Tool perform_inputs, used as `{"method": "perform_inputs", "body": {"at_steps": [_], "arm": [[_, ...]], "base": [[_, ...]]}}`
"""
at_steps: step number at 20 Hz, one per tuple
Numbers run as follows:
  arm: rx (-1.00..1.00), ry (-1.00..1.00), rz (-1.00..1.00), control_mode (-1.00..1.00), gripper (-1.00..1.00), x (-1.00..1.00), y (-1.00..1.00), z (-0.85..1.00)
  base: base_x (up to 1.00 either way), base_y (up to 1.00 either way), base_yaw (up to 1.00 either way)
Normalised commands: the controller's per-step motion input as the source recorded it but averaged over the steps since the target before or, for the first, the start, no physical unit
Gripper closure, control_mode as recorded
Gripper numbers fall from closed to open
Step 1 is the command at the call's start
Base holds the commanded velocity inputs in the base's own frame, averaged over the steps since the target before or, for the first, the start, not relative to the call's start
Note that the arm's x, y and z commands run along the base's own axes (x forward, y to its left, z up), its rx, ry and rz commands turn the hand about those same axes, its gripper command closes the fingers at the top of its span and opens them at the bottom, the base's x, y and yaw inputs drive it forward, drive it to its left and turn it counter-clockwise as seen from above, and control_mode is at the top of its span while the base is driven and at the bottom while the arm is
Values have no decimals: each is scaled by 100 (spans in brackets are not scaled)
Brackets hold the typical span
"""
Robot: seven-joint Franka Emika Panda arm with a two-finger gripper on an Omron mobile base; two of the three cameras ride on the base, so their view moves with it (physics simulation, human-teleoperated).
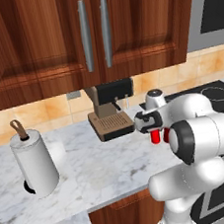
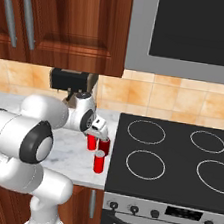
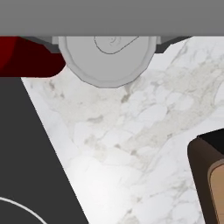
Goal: Four empty soda cans are scattered around the kitchen. Gather all the cans and cluster them next to the stove for recycling.
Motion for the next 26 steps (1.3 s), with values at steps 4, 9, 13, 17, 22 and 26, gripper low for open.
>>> {"method": "perform_inputs", "body": {"at_steps": [4, 9, 13, 17, 22, 26], "arm": [[0, 0, -1, -100, 100, -52, 0, -12], [0, -1, -2, -100, 100, -42, 2, -10], [0, -4, -3, -100, 100, 13, 14, -1], [0, -2, -3, -100, 100, 22, 10, -1], [0, 0, -4, -100, 100, 0, 0, -21], [0, -1, -3, -100, 100, 0, 0, -38]], "base": [[0, 0, 0], [0, 0, 0], [0, 0, 0], [0, 0, 0], [0, 0, 0], [0, 0, 0]]}}
